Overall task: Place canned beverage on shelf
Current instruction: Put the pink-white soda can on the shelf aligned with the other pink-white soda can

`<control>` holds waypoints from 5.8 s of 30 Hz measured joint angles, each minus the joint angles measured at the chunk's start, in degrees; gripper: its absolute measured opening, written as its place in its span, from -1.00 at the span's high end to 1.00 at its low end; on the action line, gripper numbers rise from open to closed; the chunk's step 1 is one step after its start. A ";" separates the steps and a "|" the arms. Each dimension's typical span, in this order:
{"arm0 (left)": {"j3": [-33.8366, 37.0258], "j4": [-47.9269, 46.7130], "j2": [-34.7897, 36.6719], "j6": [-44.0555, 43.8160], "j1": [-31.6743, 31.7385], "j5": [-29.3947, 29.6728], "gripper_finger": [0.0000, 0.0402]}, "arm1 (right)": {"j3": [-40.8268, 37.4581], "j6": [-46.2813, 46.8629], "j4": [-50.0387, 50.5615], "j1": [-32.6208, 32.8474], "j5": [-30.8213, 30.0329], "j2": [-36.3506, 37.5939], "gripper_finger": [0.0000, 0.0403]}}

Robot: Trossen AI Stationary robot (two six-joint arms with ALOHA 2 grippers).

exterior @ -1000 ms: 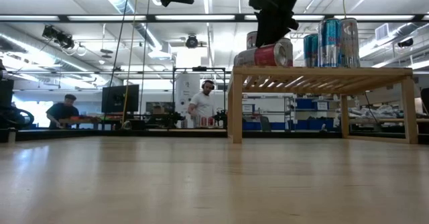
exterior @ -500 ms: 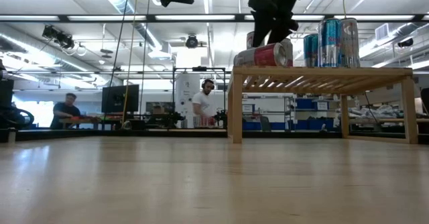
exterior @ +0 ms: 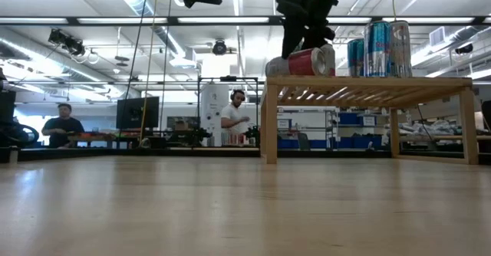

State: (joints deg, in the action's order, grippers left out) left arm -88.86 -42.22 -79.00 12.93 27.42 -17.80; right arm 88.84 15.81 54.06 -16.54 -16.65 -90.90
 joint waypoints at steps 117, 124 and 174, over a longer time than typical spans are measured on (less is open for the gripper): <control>0.00 -0.04 0.00 -3.70 0.00 0.00 0.02 | -0.11 -3.51 -4.45 8.99 -19.30 4.96 -0.45; 0.00 0.00 0.00 -3.87 0.00 0.02 0.02 | -0.09 -5.02 -9.24 13.05 -29.62 5.29 -0.45; -0.02 3.46 0.04 -6.25 -0.65 0.11 0.02 | -34.89 27.62 -32.57 25.77 -73.47 5.22 -0.45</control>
State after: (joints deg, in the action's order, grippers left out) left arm -88.88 -38.76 -78.96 6.68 26.76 -17.69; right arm 53.95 43.44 21.49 9.23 -90.12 -85.68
